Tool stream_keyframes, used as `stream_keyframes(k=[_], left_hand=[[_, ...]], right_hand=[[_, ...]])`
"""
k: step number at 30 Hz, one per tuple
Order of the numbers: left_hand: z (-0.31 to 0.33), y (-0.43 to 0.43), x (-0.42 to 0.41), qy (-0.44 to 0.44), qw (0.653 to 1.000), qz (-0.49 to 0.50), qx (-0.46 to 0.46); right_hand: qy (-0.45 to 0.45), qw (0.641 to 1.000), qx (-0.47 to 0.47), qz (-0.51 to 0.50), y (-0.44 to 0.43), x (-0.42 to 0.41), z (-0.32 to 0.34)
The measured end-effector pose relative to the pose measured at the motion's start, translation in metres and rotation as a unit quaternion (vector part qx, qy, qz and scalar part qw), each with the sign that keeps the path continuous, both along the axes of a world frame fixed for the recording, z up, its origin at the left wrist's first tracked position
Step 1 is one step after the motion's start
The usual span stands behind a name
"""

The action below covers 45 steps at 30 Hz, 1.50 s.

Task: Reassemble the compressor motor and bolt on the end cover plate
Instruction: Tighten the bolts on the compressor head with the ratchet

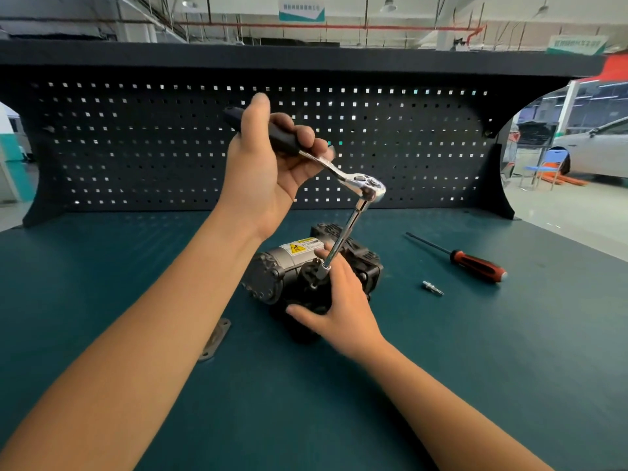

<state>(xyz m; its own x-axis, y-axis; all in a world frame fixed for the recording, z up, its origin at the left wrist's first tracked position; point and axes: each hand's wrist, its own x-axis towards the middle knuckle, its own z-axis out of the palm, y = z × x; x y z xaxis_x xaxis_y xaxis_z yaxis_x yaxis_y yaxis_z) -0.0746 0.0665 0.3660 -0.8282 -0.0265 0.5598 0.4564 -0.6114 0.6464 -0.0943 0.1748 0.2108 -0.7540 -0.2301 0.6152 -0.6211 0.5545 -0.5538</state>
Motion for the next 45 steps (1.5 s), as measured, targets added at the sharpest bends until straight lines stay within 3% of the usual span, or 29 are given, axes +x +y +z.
stream_keyframes(k=[11,19,30,39,45], left_hand=[[0.006,-0.002,0.015,-0.087,0.992,-0.007,0.089],[0.004,0.004,0.015,-0.072,0.987,-0.019,0.141],[0.0,-0.007,0.014,-0.055,0.967,-0.006,0.247],[0.012,0.012,0.013,-0.055,0.99,-0.045,0.12],[0.02,0.01,0.001,-0.086,0.989,-0.083,0.083]], right_hand=[[-0.096,0.992,-0.049,-0.07,-0.001,-0.005,-0.005],[-0.115,0.976,-0.119,-0.144,-0.02,-0.009,-0.008],[-0.102,0.977,-0.127,-0.137,-0.018,-0.008,-0.006],[-0.116,0.979,-0.127,-0.106,-0.016,-0.007,-0.001],[-0.12,0.98,-0.12,-0.109,-0.015,-0.008,0.0]])
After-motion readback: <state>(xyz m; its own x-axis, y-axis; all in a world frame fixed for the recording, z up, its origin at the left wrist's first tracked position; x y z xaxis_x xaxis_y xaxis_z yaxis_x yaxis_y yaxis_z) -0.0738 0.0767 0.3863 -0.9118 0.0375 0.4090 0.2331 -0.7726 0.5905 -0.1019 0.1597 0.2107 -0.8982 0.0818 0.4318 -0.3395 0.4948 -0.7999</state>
